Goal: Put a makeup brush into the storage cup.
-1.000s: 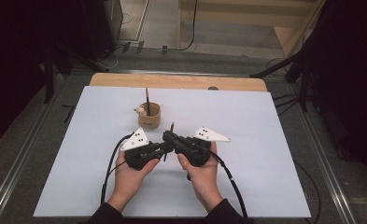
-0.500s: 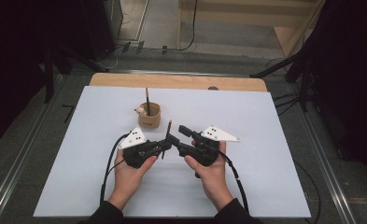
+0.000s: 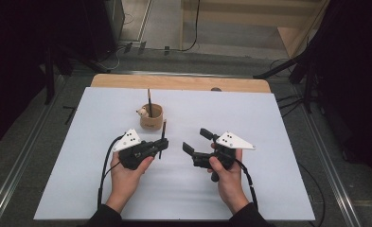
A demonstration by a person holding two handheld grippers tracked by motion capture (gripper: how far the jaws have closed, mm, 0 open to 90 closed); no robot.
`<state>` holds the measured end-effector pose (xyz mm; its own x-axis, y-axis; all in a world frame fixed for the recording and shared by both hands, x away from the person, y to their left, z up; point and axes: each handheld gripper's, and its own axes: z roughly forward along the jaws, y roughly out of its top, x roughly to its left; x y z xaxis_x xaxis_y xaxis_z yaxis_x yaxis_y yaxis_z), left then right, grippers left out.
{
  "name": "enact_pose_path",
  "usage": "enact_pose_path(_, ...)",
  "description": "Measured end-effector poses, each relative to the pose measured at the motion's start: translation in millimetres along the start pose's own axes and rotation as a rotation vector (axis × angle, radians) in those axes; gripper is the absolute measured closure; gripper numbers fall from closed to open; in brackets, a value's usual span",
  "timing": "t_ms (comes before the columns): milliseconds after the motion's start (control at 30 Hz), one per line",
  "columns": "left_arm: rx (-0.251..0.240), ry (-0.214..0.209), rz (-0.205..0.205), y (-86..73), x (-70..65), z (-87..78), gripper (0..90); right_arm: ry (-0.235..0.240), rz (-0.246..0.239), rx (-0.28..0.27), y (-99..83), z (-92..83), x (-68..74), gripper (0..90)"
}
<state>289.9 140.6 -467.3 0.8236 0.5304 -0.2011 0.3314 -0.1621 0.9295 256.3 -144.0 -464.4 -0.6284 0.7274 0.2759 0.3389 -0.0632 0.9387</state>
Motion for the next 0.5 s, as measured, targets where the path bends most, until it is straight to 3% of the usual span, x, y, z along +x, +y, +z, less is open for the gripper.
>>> enact_pose_path(333,-0.008,0.006,0.004,0.8,1.9,1.4,83.7,-0.049,-0.079,-0.004,-11.4,-16.4,-15.0,8.0)
enact_pose_path(500,-0.014,0.011,0.006,1.8,2.8,0.5,83.7,-0.059,-0.125,0.01,-15.8,-26.8,-22.6,0.3)
